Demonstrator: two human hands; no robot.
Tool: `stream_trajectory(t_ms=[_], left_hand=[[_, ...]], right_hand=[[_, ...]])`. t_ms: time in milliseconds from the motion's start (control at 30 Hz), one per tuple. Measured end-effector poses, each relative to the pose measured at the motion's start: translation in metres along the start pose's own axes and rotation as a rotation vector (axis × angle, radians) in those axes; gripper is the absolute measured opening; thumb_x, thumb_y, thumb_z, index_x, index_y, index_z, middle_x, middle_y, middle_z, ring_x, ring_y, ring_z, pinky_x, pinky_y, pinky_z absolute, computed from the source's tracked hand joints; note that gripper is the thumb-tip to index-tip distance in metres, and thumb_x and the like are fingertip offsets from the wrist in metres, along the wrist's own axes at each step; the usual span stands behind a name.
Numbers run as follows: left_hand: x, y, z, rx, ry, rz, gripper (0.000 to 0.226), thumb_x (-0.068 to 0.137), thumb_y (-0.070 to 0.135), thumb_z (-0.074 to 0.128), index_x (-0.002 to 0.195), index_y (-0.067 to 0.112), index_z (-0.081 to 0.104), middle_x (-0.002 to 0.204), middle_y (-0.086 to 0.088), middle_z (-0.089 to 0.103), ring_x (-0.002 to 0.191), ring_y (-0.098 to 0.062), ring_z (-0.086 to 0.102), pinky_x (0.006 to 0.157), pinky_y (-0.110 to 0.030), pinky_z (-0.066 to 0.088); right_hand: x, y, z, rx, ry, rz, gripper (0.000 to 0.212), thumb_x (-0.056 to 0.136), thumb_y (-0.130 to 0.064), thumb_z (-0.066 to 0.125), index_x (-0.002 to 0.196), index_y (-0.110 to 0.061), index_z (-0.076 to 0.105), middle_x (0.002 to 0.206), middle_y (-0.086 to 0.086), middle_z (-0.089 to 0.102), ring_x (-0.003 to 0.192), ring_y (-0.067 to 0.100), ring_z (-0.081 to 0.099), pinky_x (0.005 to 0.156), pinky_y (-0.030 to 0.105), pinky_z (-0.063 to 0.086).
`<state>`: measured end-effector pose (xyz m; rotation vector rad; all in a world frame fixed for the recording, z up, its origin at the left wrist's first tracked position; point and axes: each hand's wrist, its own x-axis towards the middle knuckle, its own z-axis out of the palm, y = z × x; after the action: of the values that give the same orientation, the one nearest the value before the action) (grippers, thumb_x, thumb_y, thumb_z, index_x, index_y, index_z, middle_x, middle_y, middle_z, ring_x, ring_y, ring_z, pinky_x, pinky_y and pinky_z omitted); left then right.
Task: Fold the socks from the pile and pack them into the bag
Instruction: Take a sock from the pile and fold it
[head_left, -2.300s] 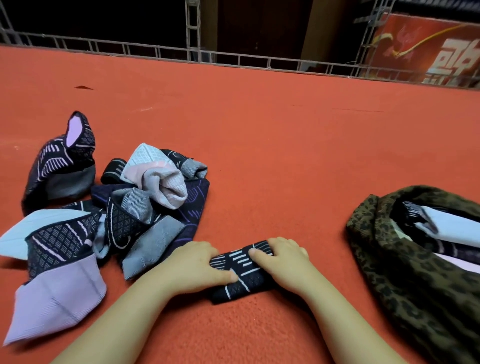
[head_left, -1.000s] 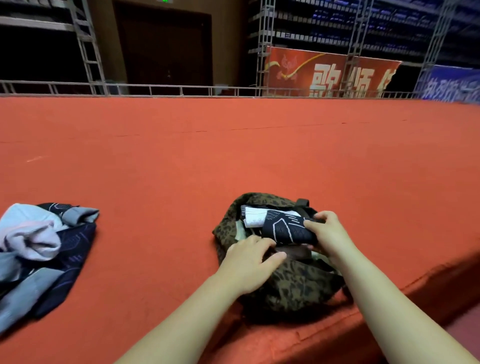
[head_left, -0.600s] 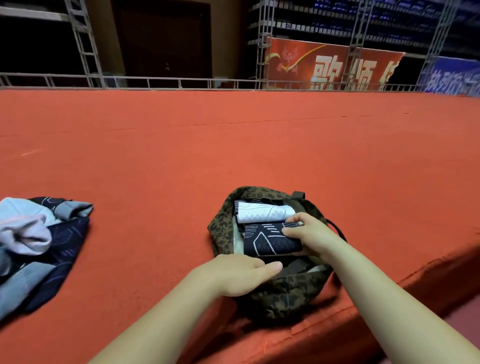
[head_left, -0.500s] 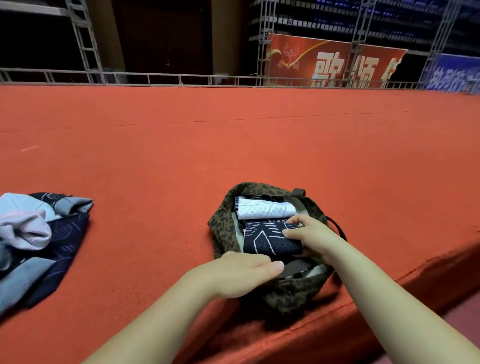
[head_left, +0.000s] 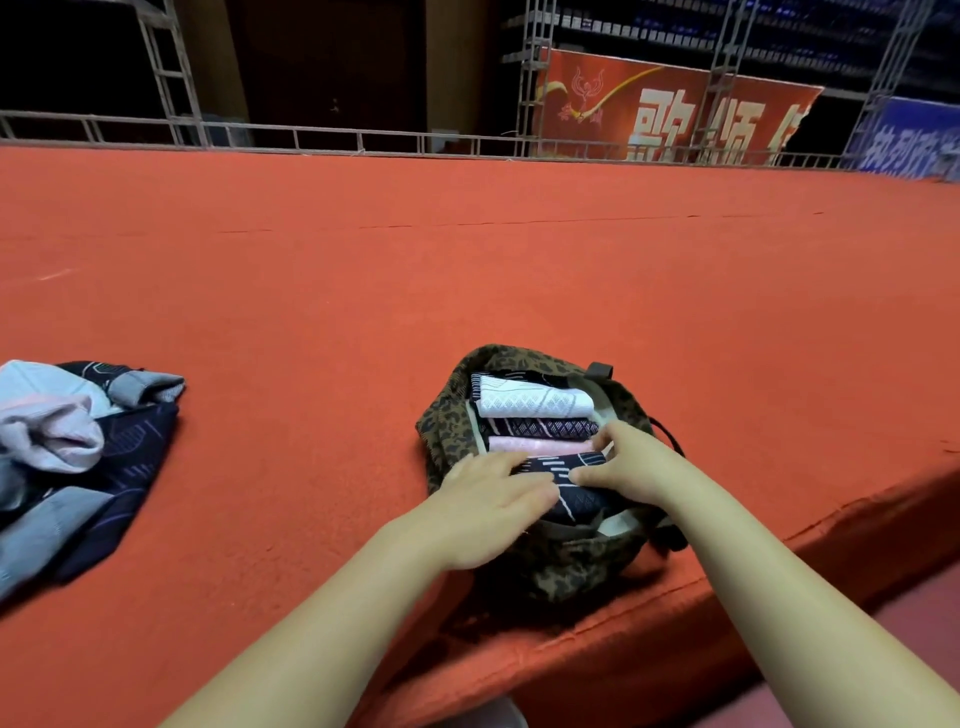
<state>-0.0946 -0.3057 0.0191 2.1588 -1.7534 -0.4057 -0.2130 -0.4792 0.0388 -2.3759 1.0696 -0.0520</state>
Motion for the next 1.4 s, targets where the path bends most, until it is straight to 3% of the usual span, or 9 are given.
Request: stream_trajectory(t_ms=[133,300,467,633,800,1033,1133,1267,1400], left_hand=[[0.001,-0.002,0.004,-0.227,-0.124,-0.154,0.063,0.077,0.072,0.010,0.127,0.048,0.041,0.149,0.014,0.028,0.137,-0.022,0.026,0.113,-0.042,0.021],[0.010,-0.017,0.007,-0.540,-0.062,-0.184,0.042,0.097,0.048,0.030,0.119,0.029,0.060,0.106,0.030,0.054,0.120,0.001,0.044,0.105,-0.023,0.030],[-0.048,-0.055,-0.014,-0.648,0.212,-0.186,0.058,0.080,0.076,0.021,0.092,0.040,0.066,0.110,0.021,0.062,0.110,0.006,0.052,0.100,-0.018,0.034],[-0.107,-0.125,-0.033,-0.539,0.338,-0.336,0.022,0.096,0.038,0.046,0.087,0.030,0.064,0.096,0.011,0.067,0.096,-0.004,0.059,0.096,-0.028,0.041],[-0.188,-0.195,-0.039,-0.454,0.442,-0.528,0.041,0.069,0.066,0.041,0.079,0.032,0.063,0.086,0.011,0.066,0.085,-0.003,0.059,0.089,-0.031,0.045],[-0.283,-0.242,-0.043,-0.487,0.568,-0.714,0.030,0.071,0.060,0.047,0.078,0.036,0.064,0.087,0.013,0.067,0.088,-0.003,0.059,0.087,-0.028,0.044],[-0.298,-0.256,-0.044,-0.459,0.692,-0.804,0.011,0.086,0.039,0.059,0.096,0.034,0.062,0.109,0.008,0.063,0.106,-0.010,0.056,0.097,-0.029,0.041],[-0.290,-0.266,-0.047,-0.341,0.748,-0.924,0.050,0.090,0.035,0.057,0.136,0.017,0.046,0.140,-0.001,0.046,0.130,-0.017,0.040,0.108,-0.031,0.028],[-0.269,-0.271,-0.048,-0.288,0.716,-1.049,0.066,0.087,0.048,0.054,0.140,0.013,0.036,0.142,-0.009,0.042,0.134,-0.027,0.034,0.108,-0.037,0.027]], right_hand=[[-0.009,0.004,-0.006,-0.124,0.191,0.038,0.051,0.077,-0.061,0.060,0.103,-0.020,0.044,0.088,-0.002,0.059,0.078,0.019,0.058,0.063,0.035,0.043],[-0.016,-0.029,-0.006,0.032,0.316,-0.136,0.025,0.083,-0.045,0.058,0.088,-0.021,0.052,0.085,-0.006,0.061,0.080,0.017,0.058,0.072,0.036,0.048],[-0.014,-0.086,0.033,0.343,0.071,-0.300,0.016,0.083,-0.039,0.062,0.086,-0.024,0.059,0.084,-0.007,0.066,0.081,0.011,0.062,0.077,0.033,0.049],[0.000,-0.149,0.090,0.395,-0.098,-0.438,0.012,0.087,-0.031,0.064,0.086,-0.020,0.060,0.076,-0.010,0.058,0.069,0.005,0.051,0.068,0.025,0.040],[0.003,-0.214,0.153,0.390,-0.323,-0.488,0.010,0.089,-0.025,0.062,0.080,-0.021,0.058,0.073,-0.007,0.058,0.066,0.008,0.049,0.065,0.025,0.039],[-0.017,-0.289,0.244,0.433,-0.596,-0.462,0.008,0.092,-0.021,0.058,0.086,-0.019,0.054,0.083,0.005,0.058,0.071,0.014,0.053,0.053,0.021,0.041],[-0.028,-0.312,0.270,0.539,-0.624,-0.407,0.007,0.093,-0.020,0.056,0.087,-0.019,0.053,0.083,0.004,0.058,0.064,0.010,0.055,0.049,0.017,0.042],[-0.037,-0.322,0.291,0.629,-0.545,-0.401,0.011,0.094,-0.017,0.055,0.082,-0.016,0.053,0.076,0.000,0.059,0.061,0.009,0.054,0.054,0.016,0.044],[-0.039,-0.308,0.291,0.711,-0.476,-0.362,0.009,0.094,-0.015,0.054,0.085,-0.013,0.055,0.078,0.003,0.060,0.062,0.010,0.057,0.055,0.017,0.045]])
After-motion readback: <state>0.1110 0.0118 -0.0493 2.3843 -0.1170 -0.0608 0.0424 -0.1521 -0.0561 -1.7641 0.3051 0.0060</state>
